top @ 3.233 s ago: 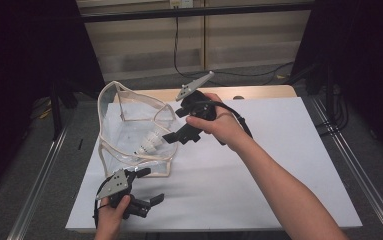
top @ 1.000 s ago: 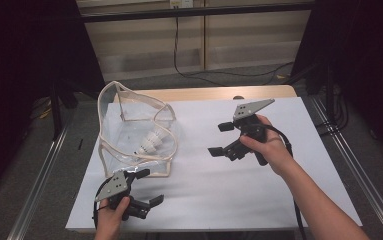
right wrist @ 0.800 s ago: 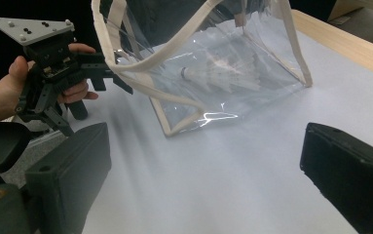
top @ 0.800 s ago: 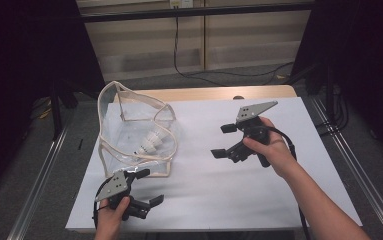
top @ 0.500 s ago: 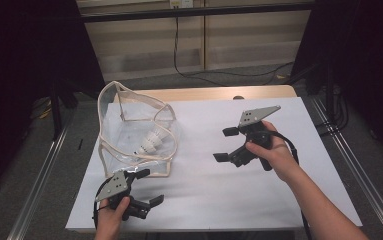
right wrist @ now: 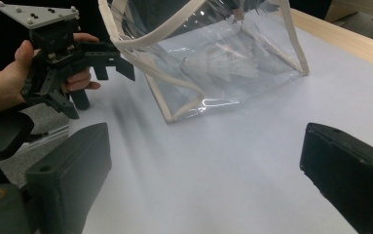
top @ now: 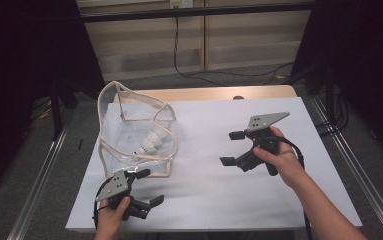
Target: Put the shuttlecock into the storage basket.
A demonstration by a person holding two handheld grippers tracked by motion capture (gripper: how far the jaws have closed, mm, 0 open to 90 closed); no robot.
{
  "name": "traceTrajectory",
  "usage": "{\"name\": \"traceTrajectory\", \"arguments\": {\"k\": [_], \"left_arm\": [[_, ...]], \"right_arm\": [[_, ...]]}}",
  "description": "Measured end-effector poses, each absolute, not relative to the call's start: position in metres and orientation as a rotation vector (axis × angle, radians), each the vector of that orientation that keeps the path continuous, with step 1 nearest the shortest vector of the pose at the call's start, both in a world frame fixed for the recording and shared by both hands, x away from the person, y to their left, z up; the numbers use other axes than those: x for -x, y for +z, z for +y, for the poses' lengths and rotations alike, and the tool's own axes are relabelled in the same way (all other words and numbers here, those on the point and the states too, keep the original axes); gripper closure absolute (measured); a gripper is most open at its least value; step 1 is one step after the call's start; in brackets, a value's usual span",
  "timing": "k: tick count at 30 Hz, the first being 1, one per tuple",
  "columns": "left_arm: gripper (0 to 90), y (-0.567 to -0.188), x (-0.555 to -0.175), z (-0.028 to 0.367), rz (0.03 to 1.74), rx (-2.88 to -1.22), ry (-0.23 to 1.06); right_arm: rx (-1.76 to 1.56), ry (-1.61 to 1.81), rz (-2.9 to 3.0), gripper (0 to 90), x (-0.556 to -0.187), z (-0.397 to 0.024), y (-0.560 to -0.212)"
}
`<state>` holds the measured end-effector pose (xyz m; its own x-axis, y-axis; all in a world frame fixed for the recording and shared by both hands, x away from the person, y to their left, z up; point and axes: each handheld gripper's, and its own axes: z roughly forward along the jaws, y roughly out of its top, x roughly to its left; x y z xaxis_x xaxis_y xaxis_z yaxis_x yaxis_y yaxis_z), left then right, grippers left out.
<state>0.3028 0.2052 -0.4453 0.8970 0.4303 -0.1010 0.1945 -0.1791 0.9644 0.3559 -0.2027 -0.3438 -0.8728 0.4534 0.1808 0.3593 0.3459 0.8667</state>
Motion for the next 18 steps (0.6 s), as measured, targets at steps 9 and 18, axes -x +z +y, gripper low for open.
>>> {"name": "traceTrajectory", "arguments": {"k": [9,18], "left_arm": [[2.2,-0.445,-0.303,0.205,0.475,-1.759,0.221],[2.2,-0.445,-0.303,0.205,0.476,-1.758,0.221]], "right_arm": [[-0.763,1.59,2.491,4.3,-0.349,-0.209,-0.35],[-0.771,1.605,2.472,4.3,-0.343,-0.217,-0.356]]}}
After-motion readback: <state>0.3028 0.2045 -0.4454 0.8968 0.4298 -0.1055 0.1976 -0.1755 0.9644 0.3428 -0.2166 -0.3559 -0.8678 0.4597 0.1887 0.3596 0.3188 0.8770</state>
